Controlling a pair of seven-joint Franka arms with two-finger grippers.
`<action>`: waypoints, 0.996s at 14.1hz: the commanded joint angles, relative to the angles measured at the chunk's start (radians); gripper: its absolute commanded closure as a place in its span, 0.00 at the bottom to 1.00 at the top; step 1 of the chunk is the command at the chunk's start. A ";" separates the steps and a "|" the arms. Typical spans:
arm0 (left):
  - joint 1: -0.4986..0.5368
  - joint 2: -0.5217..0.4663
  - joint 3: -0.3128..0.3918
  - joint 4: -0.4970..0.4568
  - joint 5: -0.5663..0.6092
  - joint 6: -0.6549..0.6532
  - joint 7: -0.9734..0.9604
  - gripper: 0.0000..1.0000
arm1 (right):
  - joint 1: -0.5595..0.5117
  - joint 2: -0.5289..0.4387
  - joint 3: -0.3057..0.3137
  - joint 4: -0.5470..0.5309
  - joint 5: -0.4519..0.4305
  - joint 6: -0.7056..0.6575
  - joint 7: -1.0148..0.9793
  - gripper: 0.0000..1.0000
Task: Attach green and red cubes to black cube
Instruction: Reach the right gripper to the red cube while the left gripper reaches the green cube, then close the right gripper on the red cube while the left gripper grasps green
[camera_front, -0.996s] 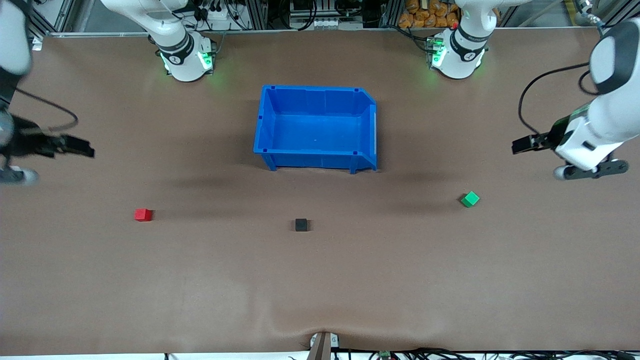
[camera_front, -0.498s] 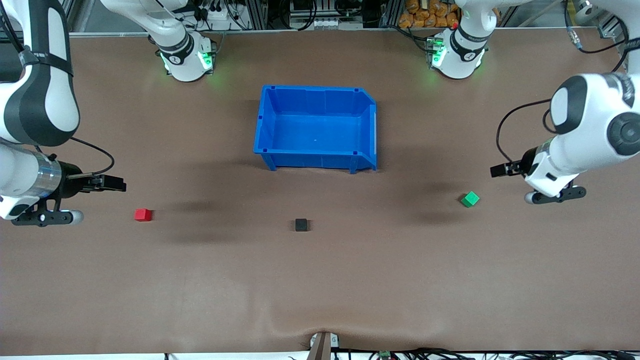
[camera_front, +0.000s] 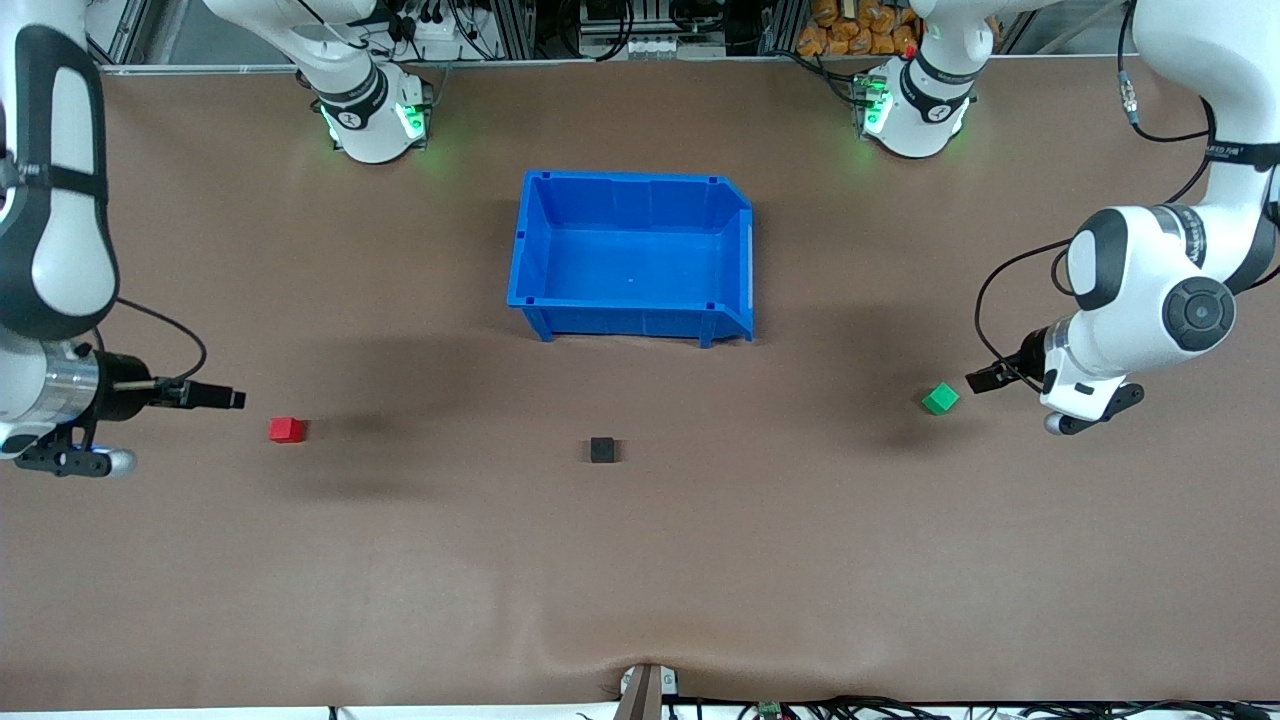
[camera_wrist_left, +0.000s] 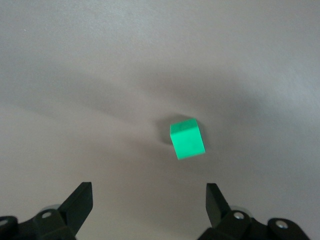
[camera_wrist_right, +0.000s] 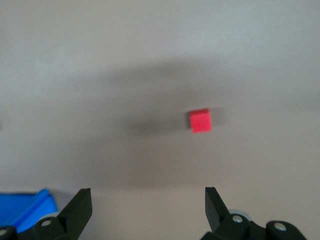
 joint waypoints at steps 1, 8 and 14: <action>0.001 0.059 -0.009 0.007 -0.001 0.076 -0.104 0.00 | 0.006 0.064 0.007 0.009 0.013 0.092 0.000 0.00; -0.011 0.154 -0.011 0.044 -0.001 0.131 -0.268 0.04 | 0.001 0.166 0.005 -0.074 -0.013 0.330 0.017 0.00; -0.011 0.188 -0.011 0.056 -0.009 0.148 -0.270 0.20 | 0.020 0.117 0.007 -0.377 -0.027 0.659 -0.111 0.00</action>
